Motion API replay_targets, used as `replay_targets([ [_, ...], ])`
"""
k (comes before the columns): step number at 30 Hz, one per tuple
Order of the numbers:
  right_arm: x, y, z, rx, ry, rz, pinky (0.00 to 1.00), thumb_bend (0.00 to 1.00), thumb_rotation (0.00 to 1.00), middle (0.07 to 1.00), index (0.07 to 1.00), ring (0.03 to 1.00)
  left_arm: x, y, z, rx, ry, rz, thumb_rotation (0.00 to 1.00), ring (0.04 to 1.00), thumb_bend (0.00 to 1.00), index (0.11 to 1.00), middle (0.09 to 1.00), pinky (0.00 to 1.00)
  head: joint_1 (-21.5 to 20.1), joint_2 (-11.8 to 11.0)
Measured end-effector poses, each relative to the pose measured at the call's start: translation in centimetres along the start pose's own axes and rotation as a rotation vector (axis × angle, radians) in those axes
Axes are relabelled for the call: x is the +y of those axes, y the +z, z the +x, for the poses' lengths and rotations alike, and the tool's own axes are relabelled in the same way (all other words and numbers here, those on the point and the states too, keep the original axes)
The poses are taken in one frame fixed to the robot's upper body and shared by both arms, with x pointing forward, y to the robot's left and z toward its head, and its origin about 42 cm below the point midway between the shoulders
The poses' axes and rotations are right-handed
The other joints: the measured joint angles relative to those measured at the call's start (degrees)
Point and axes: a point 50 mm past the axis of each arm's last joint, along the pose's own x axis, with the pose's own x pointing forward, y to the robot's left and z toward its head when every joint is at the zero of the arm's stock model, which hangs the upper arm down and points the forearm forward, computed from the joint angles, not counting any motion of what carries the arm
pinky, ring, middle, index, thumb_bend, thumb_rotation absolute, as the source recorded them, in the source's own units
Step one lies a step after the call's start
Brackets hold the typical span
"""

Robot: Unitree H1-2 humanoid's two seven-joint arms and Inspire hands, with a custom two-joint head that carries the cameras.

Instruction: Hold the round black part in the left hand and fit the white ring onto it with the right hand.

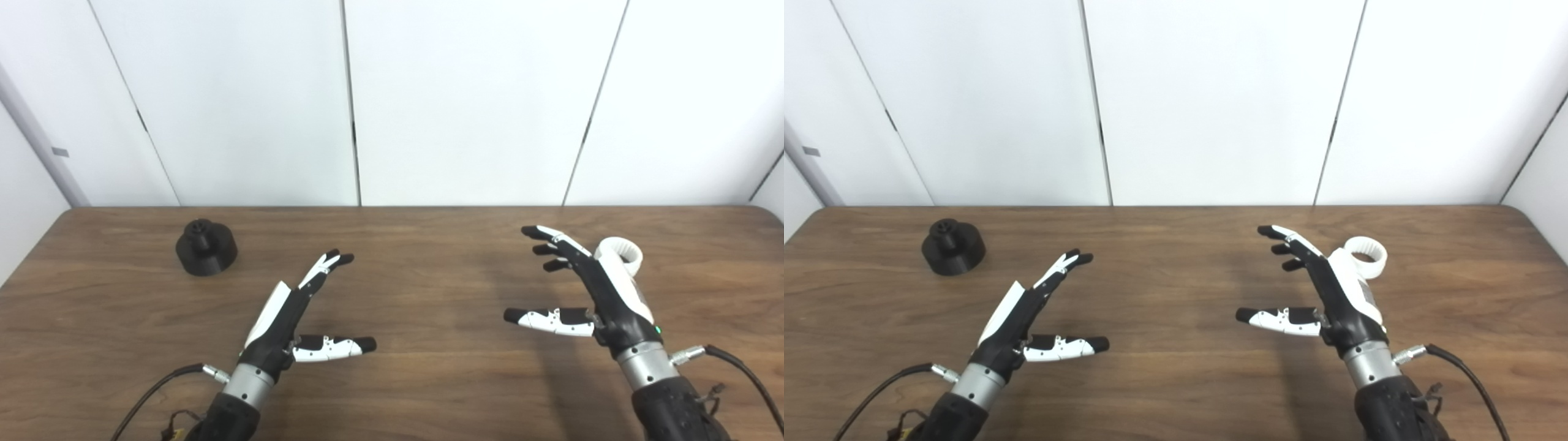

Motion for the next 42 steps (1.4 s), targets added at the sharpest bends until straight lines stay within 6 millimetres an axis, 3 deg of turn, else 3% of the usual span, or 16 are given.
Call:
replay_targets([
  [15, -0.1, 0.0, 0.0, 0.000, 0.000, -0.006, 0.69, 0.70, 0.26, 0.851, 0.824, 0.788, 0.0, 0.0, 0.0, 0.000, 0.000, 0.003, 0.29, 1.000, 0.90, 0.891, 1.000, 0.98, 1.05, -0.18],
  [26, -1.3, -0.9, -0.1, 0.004, -0.017, 0.001, 0.66, 0.68, 0.22, 0.857, 0.830, 0.784, -1.4, 0.5, 0.4, -0.015, 0.003, 0.011, 0.33, 1.000, 0.90, 0.893, 1.000, 0.98, 12.99, -1.05],
  [31, -2.1, -1.9, -0.2, 0.023, -0.019, 0.015, 0.71, 0.68, 0.17, 0.859, 0.840, 0.799, -2.6, 0.4, 0.7, -0.013, -0.006, -0.009, 0.38, 1.000, 0.93, 0.891, 1.000, 0.98, 18.80, -2.37],
  [42, -2.5, -2.4, -0.4, 0.028, -0.004, 0.038, 0.71, 0.68, 0.14, 0.869, 0.833, 0.804, -3.4, 0.3, 1.1, -0.008, -0.016, -0.001, 0.38, 1.000, 0.93, 0.872, 0.997, 0.99, 19.25, -2.55],
])
